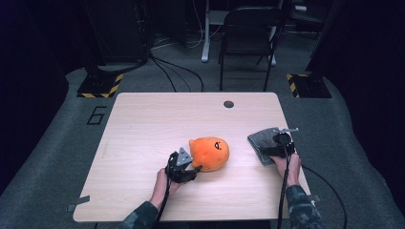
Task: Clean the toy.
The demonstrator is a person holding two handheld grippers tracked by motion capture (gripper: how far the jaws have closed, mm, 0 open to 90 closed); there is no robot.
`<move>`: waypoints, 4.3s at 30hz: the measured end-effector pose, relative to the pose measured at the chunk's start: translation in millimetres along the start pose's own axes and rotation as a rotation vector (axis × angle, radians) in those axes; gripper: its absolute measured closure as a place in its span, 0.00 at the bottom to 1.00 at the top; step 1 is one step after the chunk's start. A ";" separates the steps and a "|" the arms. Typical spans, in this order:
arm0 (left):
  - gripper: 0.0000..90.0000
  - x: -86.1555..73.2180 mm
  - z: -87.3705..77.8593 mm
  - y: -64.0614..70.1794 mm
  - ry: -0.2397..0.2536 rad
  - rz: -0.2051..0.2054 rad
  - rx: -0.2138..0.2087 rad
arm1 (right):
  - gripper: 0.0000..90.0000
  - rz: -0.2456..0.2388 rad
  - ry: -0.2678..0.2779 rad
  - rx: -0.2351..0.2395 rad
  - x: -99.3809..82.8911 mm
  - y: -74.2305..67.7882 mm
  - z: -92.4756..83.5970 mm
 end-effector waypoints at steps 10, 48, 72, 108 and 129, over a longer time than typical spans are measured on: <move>0.74 -0.6 1.7 2.4 0.017 0.006 0.005 | 0.68 -0.033 0.064 -0.040 -5.9 6.9 -6.1; 0.78 2.9 2.9 -1.5 0.048 0.016 0.001 | 0.80 -0.203 0.214 0.261 1.1 -95.8 -99.6; 0.81 15.5 7.3 1.8 0.099 0.051 0.006 | 0.80 -0.401 0.206 0.353 11.4 -195.1 -102.5; 0.83 17.6 10.6 6.0 0.113 0.086 -0.005 | 0.80 -0.362 0.161 0.226 3.2 -160.2 -74.4; 0.83 16.8 12.0 5.6 0.114 0.080 -0.016 | 0.80 -0.248 0.062 0.157 -4.0 -112.5 -39.2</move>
Point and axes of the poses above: each handheld gripper's, and its own axes: z roughly forward along the jaws, x roughly out of its top, y roughly to its right, the point moved 3 cm from there along z, roughly forward along the jaws, and after that the axes turned 6 degrees about z, right-handed, at the moved point
